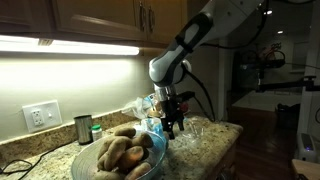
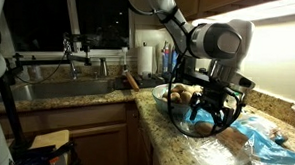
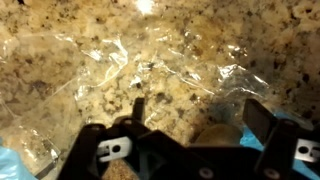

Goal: Move potato from the plastic bag into the clear bowl

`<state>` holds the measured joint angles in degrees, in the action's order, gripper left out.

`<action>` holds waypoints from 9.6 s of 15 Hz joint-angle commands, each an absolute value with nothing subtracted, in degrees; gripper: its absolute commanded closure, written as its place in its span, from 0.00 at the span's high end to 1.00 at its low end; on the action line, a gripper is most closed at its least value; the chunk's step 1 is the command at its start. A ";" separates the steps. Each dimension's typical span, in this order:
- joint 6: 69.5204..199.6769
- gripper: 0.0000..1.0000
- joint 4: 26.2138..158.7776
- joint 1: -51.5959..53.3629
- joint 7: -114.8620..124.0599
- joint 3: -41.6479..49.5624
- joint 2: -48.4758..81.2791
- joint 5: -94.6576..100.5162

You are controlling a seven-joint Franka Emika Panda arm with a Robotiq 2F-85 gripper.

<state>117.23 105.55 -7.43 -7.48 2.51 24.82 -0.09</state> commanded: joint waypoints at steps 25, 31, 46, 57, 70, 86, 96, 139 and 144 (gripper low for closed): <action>125.03 1.00 105.59 -7.39 -9.59 2.38 26.11 -0.16; 127.31 0.67 105.78 -7.43 -10.39 2.28 26.21 -0.10; 127.32 0.07 104.80 -8.44 -14.10 0.96 26.25 -3.18; 128.64 0.07 104.42 -8.60 -16.58 0.24 26.57 -4.11; 130.08 0.07 104.15 -10.20 -21.73 -1.13 26.53 -10.26; 127.93 0.07 102.65 -10.82 -21.36 -1.11 28.18 -10.46; 127.35 0.80 102.16 -11.21 -21.38 -1.17 28.65 -11.10; 127.65 0.70 100.15 -11.18 -20.54 -0.69 31.99 -9.47; 127.93 0.38 100.04 -11.19 -20.73 -1.07 31.73 -9.57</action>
